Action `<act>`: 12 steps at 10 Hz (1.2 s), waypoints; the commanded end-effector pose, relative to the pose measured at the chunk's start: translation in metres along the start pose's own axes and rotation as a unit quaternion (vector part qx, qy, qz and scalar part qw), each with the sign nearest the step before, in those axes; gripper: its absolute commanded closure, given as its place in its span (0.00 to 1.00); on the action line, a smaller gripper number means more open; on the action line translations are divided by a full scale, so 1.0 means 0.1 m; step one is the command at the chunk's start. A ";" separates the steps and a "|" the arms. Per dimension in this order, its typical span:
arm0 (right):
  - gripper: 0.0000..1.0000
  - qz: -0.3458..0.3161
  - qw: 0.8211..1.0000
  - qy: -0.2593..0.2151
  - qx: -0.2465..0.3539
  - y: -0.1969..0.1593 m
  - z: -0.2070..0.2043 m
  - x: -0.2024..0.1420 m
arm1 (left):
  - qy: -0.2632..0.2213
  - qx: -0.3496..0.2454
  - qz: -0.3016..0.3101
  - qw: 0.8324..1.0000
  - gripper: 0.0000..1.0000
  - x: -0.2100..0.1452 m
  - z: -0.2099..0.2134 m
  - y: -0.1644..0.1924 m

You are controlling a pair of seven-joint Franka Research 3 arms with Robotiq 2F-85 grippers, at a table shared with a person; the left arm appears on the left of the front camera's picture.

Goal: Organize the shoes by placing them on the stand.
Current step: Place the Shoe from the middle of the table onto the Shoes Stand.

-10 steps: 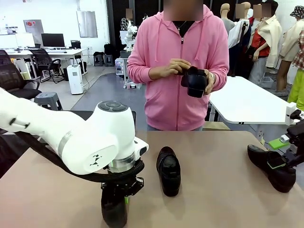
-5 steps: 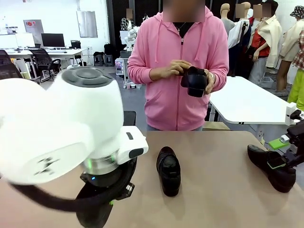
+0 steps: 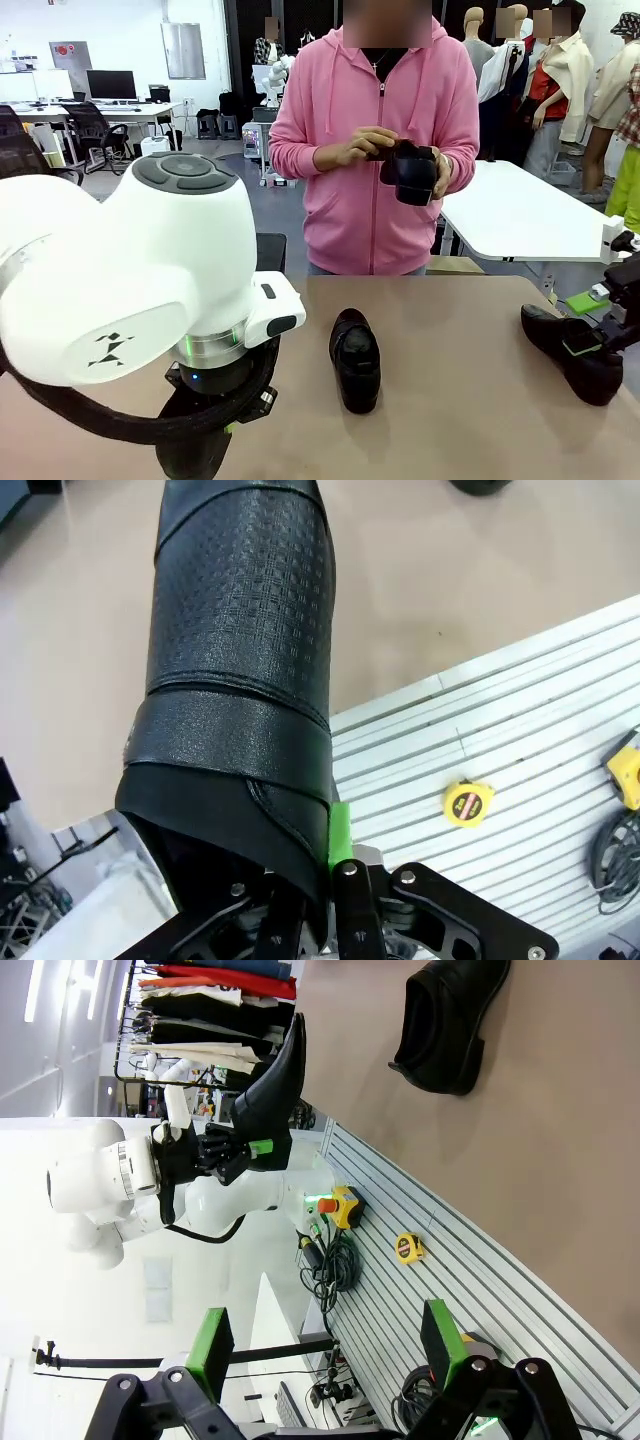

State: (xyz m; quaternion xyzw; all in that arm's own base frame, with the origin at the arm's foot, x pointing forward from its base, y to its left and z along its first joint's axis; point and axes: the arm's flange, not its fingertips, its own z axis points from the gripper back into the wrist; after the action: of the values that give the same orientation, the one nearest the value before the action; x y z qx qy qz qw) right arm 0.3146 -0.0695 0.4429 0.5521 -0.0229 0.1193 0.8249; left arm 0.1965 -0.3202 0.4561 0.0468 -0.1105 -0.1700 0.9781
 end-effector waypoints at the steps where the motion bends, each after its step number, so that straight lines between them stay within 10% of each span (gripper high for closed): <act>1: 0.00 0.015 1.000 -0.007 0.010 0.02 0.02 0.03 | -0.026 0.006 0.049 0.998 1.00 0.20 0.04 0.04; 3: 0.00 0.015 1.000 -0.007 0.010 0.02 0.02 0.03 | -0.071 0.054 0.190 0.978 1.00 0.97 0.12 0.53; 7: 0.00 0.015 1.000 -0.007 0.010 0.02 0.02 0.03 | -0.112 0.081 0.141 0.980 1.00 2.38 -0.26 1.88; 12: 0.00 0.015 1.000 -0.007 0.010 0.02 0.02 0.03 | -0.100 0.072 0.153 0.981 1.00 2.56 -0.56 2.27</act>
State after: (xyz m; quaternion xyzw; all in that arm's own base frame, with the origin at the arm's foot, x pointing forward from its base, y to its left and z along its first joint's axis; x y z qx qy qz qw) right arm 0.3145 -0.0699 0.4431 0.5522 -0.0232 0.1193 0.8248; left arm 0.5296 -0.1999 0.4742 0.0639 -0.2138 -0.0120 0.9747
